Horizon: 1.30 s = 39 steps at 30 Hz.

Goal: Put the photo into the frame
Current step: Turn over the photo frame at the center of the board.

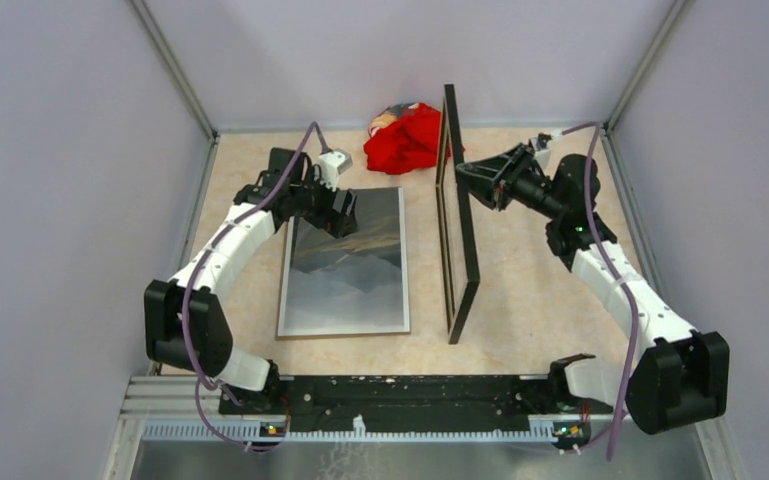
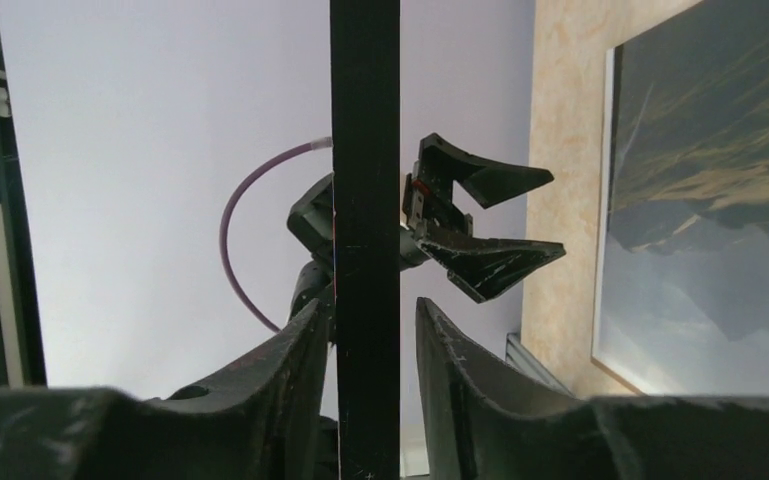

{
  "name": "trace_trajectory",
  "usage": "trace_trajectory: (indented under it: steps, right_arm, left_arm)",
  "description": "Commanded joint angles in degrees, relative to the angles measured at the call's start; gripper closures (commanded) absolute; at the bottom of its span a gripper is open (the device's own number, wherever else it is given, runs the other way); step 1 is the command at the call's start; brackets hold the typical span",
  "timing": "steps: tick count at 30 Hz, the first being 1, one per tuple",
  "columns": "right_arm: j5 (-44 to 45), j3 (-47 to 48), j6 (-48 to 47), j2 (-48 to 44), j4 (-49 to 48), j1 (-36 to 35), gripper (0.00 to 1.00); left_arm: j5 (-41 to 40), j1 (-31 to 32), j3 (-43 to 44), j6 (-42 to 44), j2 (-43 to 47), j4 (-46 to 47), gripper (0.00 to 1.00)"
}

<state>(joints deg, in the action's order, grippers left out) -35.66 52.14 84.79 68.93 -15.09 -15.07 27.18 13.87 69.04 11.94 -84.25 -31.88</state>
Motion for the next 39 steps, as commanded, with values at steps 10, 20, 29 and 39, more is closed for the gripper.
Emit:
trace_trajectory:
  steps: [10,20,29,39]
  right_arm:
    - [-9.7,3.7,-10.7,-5.5,18.2,12.0,0.44]
    - [3.5,24.4,-44.0,-1.3,56.7,14.2,0.40]
    - [7.9,21.3,-49.9,-0.9,60.8,14.1,0.41]
    - [16.8,30.8,-55.3,-0.3,68.2,14.1,0.45]
  left_arm:
    - [-3.2,4.6,4.9,-1.9,-3.1,2.8,0.01]
    - [-3.7,5.3,2.9,-1.9,-4.2,3.6,0.01]
    - [-3.9,5.3,2.6,-0.9,-3.7,3.6,0.01]
    - [-3.0,5.3,2.2,-1.0,-4.0,3.6,0.01]
